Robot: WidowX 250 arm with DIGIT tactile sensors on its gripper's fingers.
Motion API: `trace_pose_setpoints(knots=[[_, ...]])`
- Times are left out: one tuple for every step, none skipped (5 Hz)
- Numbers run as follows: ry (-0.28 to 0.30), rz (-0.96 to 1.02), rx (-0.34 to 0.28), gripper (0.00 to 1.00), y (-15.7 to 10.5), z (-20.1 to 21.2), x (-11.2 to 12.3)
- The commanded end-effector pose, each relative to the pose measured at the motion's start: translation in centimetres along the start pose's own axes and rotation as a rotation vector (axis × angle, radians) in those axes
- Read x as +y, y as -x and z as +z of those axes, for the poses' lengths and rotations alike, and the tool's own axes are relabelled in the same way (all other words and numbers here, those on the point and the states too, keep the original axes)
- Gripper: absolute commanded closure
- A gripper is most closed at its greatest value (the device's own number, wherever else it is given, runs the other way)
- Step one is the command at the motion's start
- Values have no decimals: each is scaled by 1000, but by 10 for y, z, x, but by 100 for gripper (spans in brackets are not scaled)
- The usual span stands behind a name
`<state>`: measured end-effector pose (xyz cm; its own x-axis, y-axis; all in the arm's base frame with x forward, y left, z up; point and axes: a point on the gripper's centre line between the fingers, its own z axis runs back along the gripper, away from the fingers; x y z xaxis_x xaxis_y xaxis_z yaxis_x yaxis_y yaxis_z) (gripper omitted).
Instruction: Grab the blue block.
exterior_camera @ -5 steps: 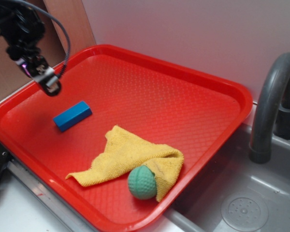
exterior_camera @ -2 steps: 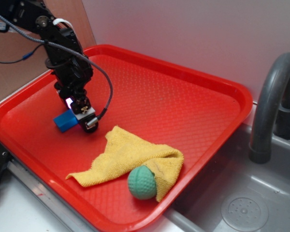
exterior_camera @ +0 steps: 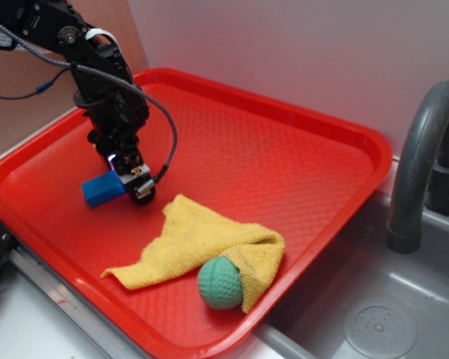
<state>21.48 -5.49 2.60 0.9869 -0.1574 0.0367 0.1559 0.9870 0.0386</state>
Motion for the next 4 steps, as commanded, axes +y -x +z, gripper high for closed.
trace_pose_setpoints(knots=[[-46, 151, 37, 100, -20, 85, 23], [14, 285, -13, 100, -16, 135, 36], [42, 339, -69, 100, -10, 185, 40], [39, 368, -111, 100, 2, 235, 41]])
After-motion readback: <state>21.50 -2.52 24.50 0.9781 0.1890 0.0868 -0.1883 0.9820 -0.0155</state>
